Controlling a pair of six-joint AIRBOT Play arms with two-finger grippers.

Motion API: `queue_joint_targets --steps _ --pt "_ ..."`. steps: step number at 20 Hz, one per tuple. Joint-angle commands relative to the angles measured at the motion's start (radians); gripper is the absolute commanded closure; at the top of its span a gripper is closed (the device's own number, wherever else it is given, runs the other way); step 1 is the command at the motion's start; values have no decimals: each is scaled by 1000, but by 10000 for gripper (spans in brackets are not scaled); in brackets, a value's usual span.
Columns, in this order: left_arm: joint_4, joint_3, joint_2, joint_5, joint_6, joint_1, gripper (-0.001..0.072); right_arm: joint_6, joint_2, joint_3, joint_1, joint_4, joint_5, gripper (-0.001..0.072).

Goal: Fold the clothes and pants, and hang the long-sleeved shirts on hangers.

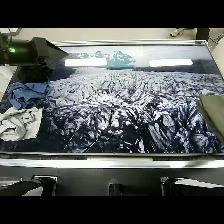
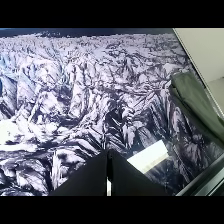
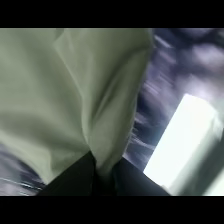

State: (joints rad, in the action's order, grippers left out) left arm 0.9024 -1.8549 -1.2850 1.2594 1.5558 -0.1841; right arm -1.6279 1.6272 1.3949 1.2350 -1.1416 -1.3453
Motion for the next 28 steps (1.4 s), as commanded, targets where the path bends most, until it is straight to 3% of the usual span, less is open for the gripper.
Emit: queue_joint_targets --steps 1,8,12,13,15,16,19,21,24,26,28 --pt "0 1 -5 1 0 -4 687 -51 -29 -88 8 -174 -42 672" --pt "0 1 -5 2 0 -4 687 -55 -42 -136 8 -341 0 672" --pt "0 1 -5 2 0 -4 686 -58 -42 -136 8 -322 5 665" --pt "0 1 -5 2 0 -4 687 -62 -42 -136 8 -303 0 539" --pt "0 1 -5 -1 -1 -4 686 4 -53 -120 8 -233 -24 87" --pt "0 1 -5 -4 0 -4 686 45 -68 -86 8 -195 -48 53" --pt "0 0 -5 -9 -1 -4 687 -43 -105 168 0 13 -57 56" --pt "17 0 -8 -89 -8 -5 688 -11 -106 413 -63 182 59 59" --pt "198 0 -32 -217 -11 -35 690 76 -109 689 -313 84 142 60" --pt "463 0 -69 -163 63 -61 690 47 -132 674 -525 -63 96 60" --pt "705 1 -130 -10 177 -69 687 -22 -127 579 -719 -188 -57 54"
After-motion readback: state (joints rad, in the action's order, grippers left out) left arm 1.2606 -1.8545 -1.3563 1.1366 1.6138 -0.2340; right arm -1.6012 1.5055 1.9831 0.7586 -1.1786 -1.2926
